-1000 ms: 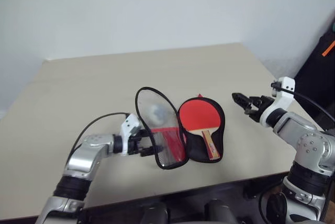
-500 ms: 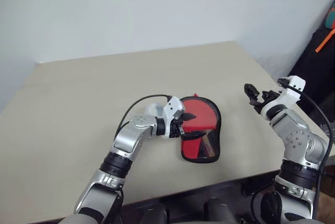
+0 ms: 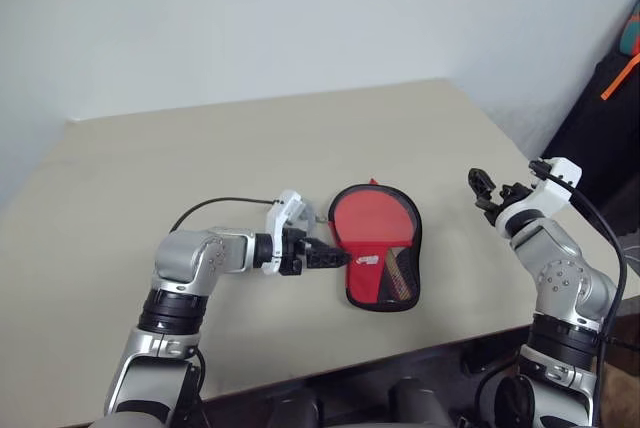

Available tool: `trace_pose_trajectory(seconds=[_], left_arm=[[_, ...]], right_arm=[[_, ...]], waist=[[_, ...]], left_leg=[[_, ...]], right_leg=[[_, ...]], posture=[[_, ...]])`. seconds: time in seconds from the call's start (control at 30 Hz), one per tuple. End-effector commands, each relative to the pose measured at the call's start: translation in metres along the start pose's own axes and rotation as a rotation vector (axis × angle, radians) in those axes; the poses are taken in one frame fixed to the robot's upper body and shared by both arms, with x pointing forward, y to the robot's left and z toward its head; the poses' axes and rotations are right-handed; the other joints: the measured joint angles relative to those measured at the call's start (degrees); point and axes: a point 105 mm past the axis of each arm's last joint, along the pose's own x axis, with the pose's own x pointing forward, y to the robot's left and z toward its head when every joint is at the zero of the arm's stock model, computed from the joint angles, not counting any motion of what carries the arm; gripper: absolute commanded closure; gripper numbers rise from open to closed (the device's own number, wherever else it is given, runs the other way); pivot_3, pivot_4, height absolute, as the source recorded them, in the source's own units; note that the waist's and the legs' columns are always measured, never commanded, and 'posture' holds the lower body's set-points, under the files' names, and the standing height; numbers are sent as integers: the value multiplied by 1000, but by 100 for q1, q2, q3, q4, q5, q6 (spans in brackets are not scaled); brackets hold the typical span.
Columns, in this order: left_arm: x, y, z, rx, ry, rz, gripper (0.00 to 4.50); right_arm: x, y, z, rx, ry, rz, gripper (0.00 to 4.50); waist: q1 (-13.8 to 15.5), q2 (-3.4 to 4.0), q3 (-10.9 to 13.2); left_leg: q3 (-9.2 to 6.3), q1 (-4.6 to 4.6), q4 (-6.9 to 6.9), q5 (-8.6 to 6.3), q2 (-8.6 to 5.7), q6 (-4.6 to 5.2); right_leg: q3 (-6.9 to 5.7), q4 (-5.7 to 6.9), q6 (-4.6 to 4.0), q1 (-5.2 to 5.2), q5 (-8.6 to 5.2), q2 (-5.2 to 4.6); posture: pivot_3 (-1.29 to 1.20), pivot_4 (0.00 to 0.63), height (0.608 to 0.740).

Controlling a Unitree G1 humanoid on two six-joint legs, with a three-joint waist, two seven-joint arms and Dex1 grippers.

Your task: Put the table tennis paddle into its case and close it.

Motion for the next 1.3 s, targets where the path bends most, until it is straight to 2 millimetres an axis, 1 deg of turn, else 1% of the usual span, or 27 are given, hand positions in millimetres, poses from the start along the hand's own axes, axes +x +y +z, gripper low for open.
trace_pose_trajectory(seconds=[0.03,0.17,0.27,0.4,0.53,0.63,0.8,0.87,0.93,1.07,1.13,1.17,1.2,1.27,1.3], left_arm=[[8,-6,-4,-52,-11,-27,0],[20,-11,-4,-170,-12,-74,0],[21,-10,-6,-224,8,-65,0],[22,-12,-6,-309,4,-105,0],[32,-26,-9,-360,41,-192,0],[37,-36,-7,-363,54,-256,0],[43,-34,-11,-396,90,-252,0],[42,-32,-11,-409,86,-246,387],[41,-31,-11,-415,78,-246,916],[41,-30,-12,-438,68,-252,2273],[43,-31,-16,-456,85,-265,2979],[44,-32,-19,-464,93,-274,3246],[44,-33,-21,-475,97,-287,3682],[44,-35,-23,-496,98,-306,4337],[45,-35,-23,-507,99,-312,4423]], right_arm=[[4,9,13,0,-49,26,21],[6,9,11,-9,-38,21,21],[5,7,13,-10,-41,11,21],[3,0,14,-6,-42,-14,21],[2,-4,14,-2,-50,-35,21],[1,-5,14,0,-49,-40,21],[0,-6,16,-7,-54,-50,21],[-1,-9,16,-1,-58,-59,0],[-2,-11,15,-2,-57,-68,0],[-2,-13,13,-4,-48,-78,0],[-1,-13,13,-7,-48,-80,0],[-1,-13,14,-9,-48,-83,0],[-1,-14,14,-11,-49,-86,0],[0,-15,15,-14,-49,-91,0],[-1,-16,15,-15,-49,-94,0]], waist=[[-1,0,0],[1,-2,-1],[0,-1,-1],[0,-1,-1],[2,-1,-1],[0,-1,-1],[0,-1,-1],[0,-1,-1],[1,-1,-1],[0,-1,-1],[0,-1,-1],[0,-1,-1],[0,-1,-1],[0,-1,-1],[0,-1,-1]], left_leg=[[0,0,0,0,0,0],[-1,0,0,1,0,-1],[-1,3,0,1,0,-1],[0,2,-1,1,0,-1],[0,2,1,1,0,-1],[0,2,0,1,0,-2],[0,2,1,1,0,-2],[0,2,0,1,0,-2],[0,2,0,1,0,-2],[0,1,1,1,0,-2],[0,1,1,1,0,-2],[0,2,1,1,0,-2],[0,2,1,1,0,-2],[0,2,0,1,0,-2],[0,1,0,1,0,-2]], right_leg=[[0,0,0,0,0,0],[-1,1,-1,0,1,0],[-1,1,-1,2,1,1],[0,0,-1,2,1,0],[-1,-1,-1,4,1,0],[-1,-1,-2,4,1,0],[0,-1,-2,4,1,0],[0,-1,-2,4,1,0],[-1,-1,-2,3,1,0],[0,-1,-3,3,2,0],[0,-1,-2,3,2,0],[0,-1,-2,3,2,0],[0,-1,-2,3,2,0],[0,-1,-3,3,1,0],[0,-1,-3,3,2,0]], posture=[[0,0,740],[0,0,740],[0,0,740],[0,0,740],[0,0,740],[0,0,740],[0,0,740],[0,0,740],[0,0,740],[0,0,740],[0,0,740],[0,0,740],[0,0,740],[0,0,740],[0,0,740]])
